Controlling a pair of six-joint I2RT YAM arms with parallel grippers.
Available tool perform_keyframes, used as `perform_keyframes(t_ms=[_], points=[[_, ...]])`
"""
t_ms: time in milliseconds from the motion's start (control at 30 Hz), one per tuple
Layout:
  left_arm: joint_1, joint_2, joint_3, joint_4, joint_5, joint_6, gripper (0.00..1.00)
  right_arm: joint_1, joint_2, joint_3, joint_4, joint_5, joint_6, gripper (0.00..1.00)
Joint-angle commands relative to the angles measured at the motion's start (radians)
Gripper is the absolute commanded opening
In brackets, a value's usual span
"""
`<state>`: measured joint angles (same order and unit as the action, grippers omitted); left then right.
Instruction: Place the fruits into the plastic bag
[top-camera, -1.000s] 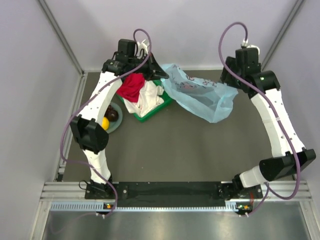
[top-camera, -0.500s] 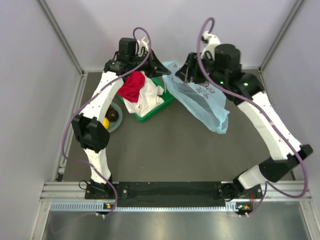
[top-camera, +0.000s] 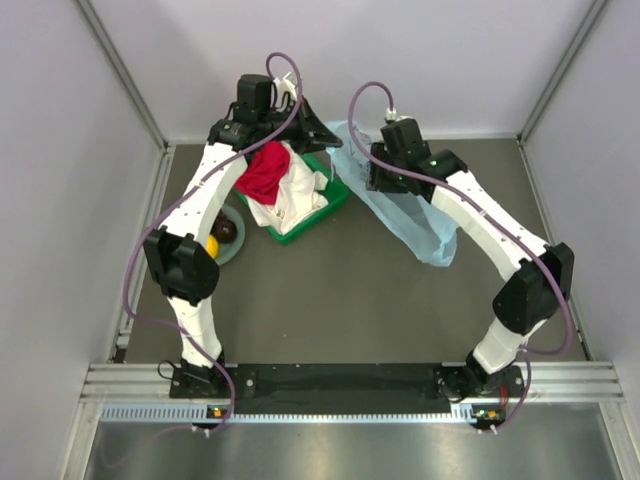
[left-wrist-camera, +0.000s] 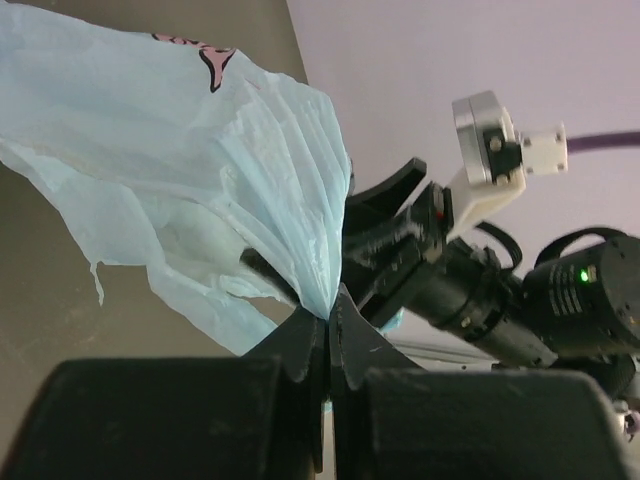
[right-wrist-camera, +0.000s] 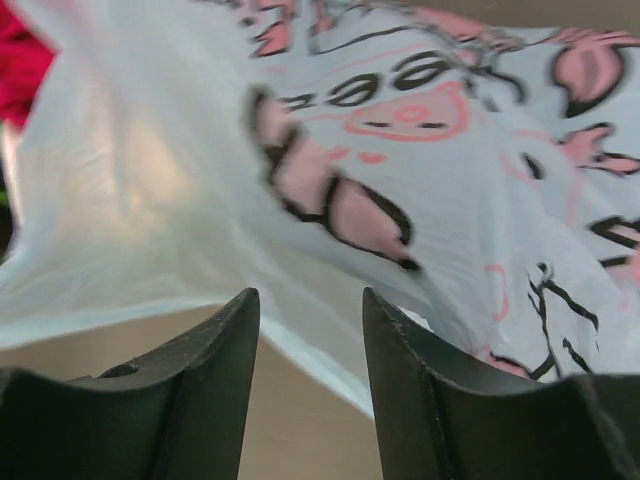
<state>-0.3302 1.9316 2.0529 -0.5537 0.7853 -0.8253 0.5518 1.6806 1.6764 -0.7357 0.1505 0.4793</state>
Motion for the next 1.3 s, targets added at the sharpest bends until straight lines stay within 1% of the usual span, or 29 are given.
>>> perform_keyframes(t_ms=[0, 67, 100, 133, 200, 267, 400, 467, 567, 700, 733, 767, 833, 967, 1100, 1167, 1267], points=[[-0.003, -0.042, -0.007, 0.090, 0.048, -0.011, 0.00, -0.072, 0.010, 0.005, 0.007, 0.181, 0.007, 0.47], [-0.004, -0.046, -0.022, 0.127, 0.104, -0.046, 0.00, -0.085, 0.022, -0.010, 0.044, 0.208, -0.010, 0.50], [-0.006, -0.052, -0.045, 0.179, 0.124, -0.060, 0.00, -0.089, 0.028, -0.010, 0.059, 0.221, -0.042, 0.54], [-0.010, -0.054, -0.056, 0.199, 0.153, -0.073, 0.00, -0.090, 0.037, -0.003, 0.079, 0.231, -0.060, 0.55], [-0.016, -0.057, -0.071, 0.231, 0.167, -0.092, 0.00, -0.089, 0.073, 0.006, 0.133, 0.225, -0.084, 0.58], [-0.026, -0.052, -0.071, 0.245, 0.181, -0.109, 0.00, -0.089, 0.121, 0.032, 0.182, 0.189, -0.082, 0.60], [-0.046, -0.034, -0.073, 0.333, 0.219, -0.181, 0.00, -0.089, 0.212, 0.072, 0.252, 0.146, -0.053, 0.64], [-0.059, -0.026, -0.073, 0.408, 0.238, -0.234, 0.00, -0.089, 0.240, 0.065, 0.289, 0.109, -0.065, 0.69], [-0.066, -0.020, -0.073, 0.497, 0.246, -0.297, 0.00, -0.089, 0.289, 0.040, 0.335, 0.018, -0.105, 0.73], [-0.064, -0.017, -0.069, 0.545, 0.212, -0.319, 0.00, -0.090, 0.294, -0.004, 0.285, -0.054, -0.105, 0.73], [-0.063, -0.017, -0.066, 0.546, 0.203, -0.318, 0.00, -0.089, 0.268, -0.045, 0.268, -0.095, -0.107, 0.73], [-0.059, -0.016, -0.068, 0.576, 0.194, -0.317, 0.00, -0.089, 0.254, -0.069, 0.256, -0.110, -0.107, 0.72], [-0.049, -0.014, -0.069, 0.580, 0.177, -0.316, 0.00, -0.090, 0.200, -0.144, 0.231, -0.138, -0.108, 0.72], [-0.020, -0.023, -0.073, 0.584, 0.146, -0.307, 0.00, -0.096, 0.119, -0.245, 0.125, -0.117, -0.120, 0.72], [0.000, -0.020, -0.073, 0.606, 0.129, -0.320, 0.00, -0.108, 0.036, -0.369, 0.101, -0.106, -0.104, 0.73], [-0.001, -0.005, -0.073, 0.612, 0.143, -0.345, 0.00, -0.112, -0.002, -0.386, 0.067, -0.092, -0.103, 0.73], [-0.007, 0.004, -0.083, 0.632, 0.161, -0.376, 0.00, -0.122, -0.037, -0.360, -0.011, -0.036, -0.123, 0.74]])
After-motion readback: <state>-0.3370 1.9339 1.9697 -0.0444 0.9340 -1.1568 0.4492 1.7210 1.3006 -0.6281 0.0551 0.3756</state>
